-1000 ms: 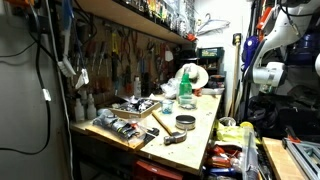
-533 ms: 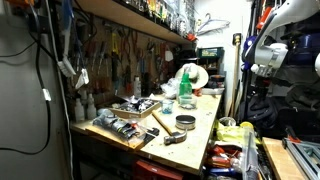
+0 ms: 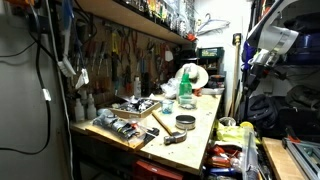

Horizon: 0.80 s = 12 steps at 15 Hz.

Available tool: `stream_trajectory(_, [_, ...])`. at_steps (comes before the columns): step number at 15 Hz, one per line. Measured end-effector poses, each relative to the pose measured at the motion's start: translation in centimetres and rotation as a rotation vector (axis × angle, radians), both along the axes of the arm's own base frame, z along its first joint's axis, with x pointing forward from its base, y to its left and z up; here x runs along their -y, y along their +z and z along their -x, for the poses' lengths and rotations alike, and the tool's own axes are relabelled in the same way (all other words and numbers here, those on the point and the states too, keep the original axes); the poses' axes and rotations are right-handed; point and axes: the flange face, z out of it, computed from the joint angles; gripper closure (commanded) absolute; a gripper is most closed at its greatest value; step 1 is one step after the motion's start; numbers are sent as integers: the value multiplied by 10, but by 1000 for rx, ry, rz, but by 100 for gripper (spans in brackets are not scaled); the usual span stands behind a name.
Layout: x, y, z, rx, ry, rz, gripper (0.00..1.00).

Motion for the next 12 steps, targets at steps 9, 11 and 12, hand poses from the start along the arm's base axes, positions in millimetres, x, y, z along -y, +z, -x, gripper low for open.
stream_trajectory(9, [-41, 69, -32, 128, 106, 73, 0])
stream_trajectory(11, [-41, 69, -32, 128, 108, 73, 0])
stream_trajectory(12, [-41, 69, -32, 128, 109, 73, 0])
